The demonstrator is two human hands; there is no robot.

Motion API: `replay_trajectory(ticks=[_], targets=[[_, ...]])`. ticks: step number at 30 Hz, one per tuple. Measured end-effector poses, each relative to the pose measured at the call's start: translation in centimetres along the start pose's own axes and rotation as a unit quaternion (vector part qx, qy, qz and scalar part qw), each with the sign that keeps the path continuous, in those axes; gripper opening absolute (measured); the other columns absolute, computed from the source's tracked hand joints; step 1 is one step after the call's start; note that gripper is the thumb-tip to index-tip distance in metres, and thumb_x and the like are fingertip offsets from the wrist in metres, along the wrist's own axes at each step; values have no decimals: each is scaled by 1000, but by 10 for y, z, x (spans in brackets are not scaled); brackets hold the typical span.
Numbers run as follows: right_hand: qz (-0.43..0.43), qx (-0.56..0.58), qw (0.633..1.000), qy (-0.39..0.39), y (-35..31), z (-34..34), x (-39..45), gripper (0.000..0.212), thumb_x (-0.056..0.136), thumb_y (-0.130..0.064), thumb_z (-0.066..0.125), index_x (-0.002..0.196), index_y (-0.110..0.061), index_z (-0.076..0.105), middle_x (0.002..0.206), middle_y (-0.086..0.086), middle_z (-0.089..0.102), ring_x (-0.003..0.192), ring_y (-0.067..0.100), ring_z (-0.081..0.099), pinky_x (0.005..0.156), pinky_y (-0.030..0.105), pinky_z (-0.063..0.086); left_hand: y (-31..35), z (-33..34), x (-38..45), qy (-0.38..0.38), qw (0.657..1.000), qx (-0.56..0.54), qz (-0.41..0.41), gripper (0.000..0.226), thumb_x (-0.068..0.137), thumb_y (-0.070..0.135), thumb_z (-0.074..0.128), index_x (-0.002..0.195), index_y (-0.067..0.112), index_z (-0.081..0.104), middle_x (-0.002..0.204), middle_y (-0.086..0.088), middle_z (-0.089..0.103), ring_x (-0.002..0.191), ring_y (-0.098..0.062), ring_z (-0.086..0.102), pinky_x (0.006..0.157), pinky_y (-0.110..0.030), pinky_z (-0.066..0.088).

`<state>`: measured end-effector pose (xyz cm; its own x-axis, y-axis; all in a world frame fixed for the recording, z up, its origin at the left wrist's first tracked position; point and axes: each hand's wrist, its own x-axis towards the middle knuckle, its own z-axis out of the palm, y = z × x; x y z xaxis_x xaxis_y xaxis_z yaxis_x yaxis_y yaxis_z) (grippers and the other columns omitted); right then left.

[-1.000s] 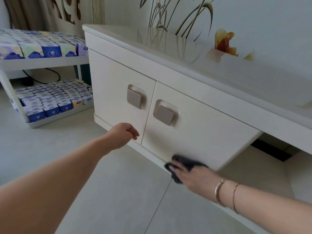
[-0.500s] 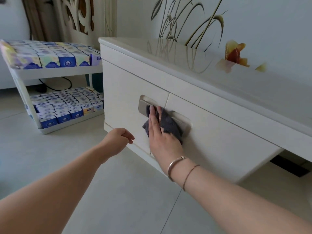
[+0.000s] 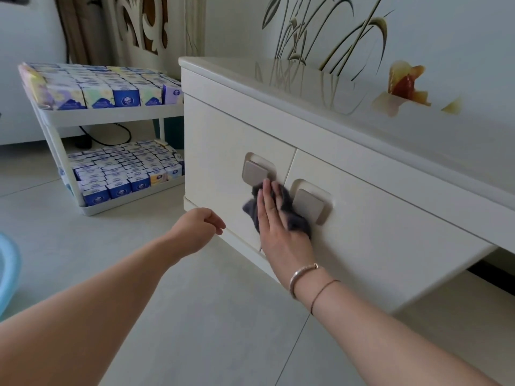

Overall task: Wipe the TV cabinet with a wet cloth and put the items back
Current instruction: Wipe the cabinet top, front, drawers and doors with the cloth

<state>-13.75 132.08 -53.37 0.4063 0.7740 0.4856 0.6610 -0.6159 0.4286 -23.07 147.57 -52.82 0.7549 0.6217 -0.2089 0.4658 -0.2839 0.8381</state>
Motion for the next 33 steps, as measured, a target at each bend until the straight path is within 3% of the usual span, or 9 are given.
replay_trajectory(ticks=[8, 13, 16, 19, 22, 25, 27, 29, 33], targets=[[68, 73, 995, 29, -15, -4, 14, 84, 73, 10, 59, 148, 2, 22, 156, 18, 15, 145, 27, 16, 63, 19, 52, -8, 12, 1, -18, 1000, 22, -6, 40, 81, -7, 35, 94, 13, 67, 92, 2, 68, 92, -15, 57, 59, -19, 39], [80, 207, 969, 109, -18, 5, 24, 72, 80, 14, 43, 147, 5, 18, 156, 17, 16, 145, 27, 15, 104, 29, 36, -17, 17, 6, -24, 999, 29, -9, 40, 80, -8, 36, 92, 14, 67, 88, 5, 67, 82, -10, 55, 59, -18, 39], [79, 213, 972, 59, -24, 15, 7, 76, 79, 14, 45, 148, 3, 14, 156, 15, 13, 144, 26, 18, 97, 29, 48, -20, 19, 7, -28, 999, 25, -7, 41, 80, -9, 36, 92, 14, 67, 88, 6, 67, 83, -9, 56, 61, -17, 40], [76, 207, 975, -32, -33, 34, -36, 76, 80, 6, 38, 149, 4, 4, 157, 11, 9, 134, 22, 41, 50, 19, 51, -21, 15, 6, -26, 999, 29, 0, 41, 81, -9, 37, 89, 18, 67, 88, 7, 67, 85, -9, 57, 62, -17, 41], [73, 213, 971, -78, -35, 41, -52, 82, 79, 6, 44, 149, 4, 0, 159, 15, -6, 134, 26, 41, 48, 21, 52, -22, 7, 8, -20, 999, 26, -7, 41, 82, -8, 37, 90, 18, 66, 89, 8, 67, 82, -5, 55, 59, -18, 38], [67, 225, 972, -7, -25, 21, -21, 76, 78, 10, 38, 148, 6, 8, 158, 19, 3, 144, 28, 20, 77, 33, 58, -25, 4, 9, -20, 999, 28, -8, 40, 82, -10, 37, 89, 17, 66, 87, 6, 67, 87, -12, 58, 63, -18, 40], [73, 251, 962, 72, -18, 8, 10, 71, 80, 12, 40, 146, 5, 14, 156, 18, 13, 145, 25, 12, 112, 32, 34, -26, 4, 8, -22, 999, 27, -14, 40, 82, -10, 38, 89, 16, 66, 88, 4, 67, 89, -13, 58, 64, -18, 40], [86, 279, 951, 108, -18, -2, 31, 66, 85, 10, 30, 147, 1, 7, 156, 15, 11, 145, 21, 6, 119, 27, 10, -27, 5, 8, -23, 999, 29, -19, 39, 82, -10, 38, 88, 16, 66, 89, 3, 67, 89, -13, 57, 64, -18, 40], [132, 294, 938, 130, -29, 0, 33, 67, 85, 6, 19, 149, -3, 0, 158, 14, 4, 147, 18, 0, 119, 24, 1, -26, 7, 8, -23, 999, 30, -21, 39, 83, -9, 37, 92, 15, 67, 90, 4, 67, 91, -14, 57, 64, -18, 40]])
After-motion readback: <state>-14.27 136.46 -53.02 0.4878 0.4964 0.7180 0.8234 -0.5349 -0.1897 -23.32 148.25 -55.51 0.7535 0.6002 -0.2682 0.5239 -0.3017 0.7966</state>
